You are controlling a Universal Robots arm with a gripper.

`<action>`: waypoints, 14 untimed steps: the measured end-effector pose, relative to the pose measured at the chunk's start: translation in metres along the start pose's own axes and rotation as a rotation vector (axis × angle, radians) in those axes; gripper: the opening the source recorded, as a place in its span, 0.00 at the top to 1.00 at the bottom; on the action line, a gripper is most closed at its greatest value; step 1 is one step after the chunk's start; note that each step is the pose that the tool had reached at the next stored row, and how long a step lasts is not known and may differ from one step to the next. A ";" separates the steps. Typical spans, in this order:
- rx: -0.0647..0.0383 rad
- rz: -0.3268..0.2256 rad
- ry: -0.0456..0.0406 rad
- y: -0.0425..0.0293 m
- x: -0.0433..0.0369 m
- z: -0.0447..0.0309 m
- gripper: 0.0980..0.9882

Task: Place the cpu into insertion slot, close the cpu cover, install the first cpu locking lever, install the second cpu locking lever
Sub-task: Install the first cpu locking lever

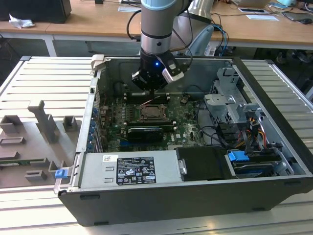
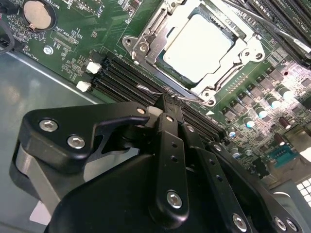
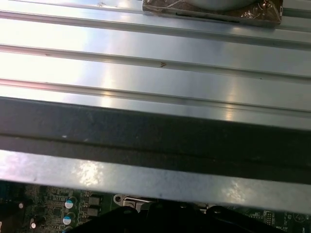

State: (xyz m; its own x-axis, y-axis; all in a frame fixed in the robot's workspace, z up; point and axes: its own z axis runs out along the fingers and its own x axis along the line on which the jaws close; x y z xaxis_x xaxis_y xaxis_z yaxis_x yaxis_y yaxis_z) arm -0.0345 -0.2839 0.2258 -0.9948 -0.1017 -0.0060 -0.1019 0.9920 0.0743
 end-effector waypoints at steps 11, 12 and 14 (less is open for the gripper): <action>-0.014 0.001 -0.0014 -0.0013 -0.0101 0.0030 0.99; -0.014 0.004 -0.0017 -0.0014 -0.0114 0.0031 0.99; -0.014 0.010 -0.0022 -0.0016 -0.0136 0.0035 0.99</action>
State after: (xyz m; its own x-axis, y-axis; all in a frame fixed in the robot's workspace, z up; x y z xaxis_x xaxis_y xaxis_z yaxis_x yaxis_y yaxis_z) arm -0.0207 -0.2839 0.2223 -0.9958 -0.0916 -0.0074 -0.0919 0.9919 0.0880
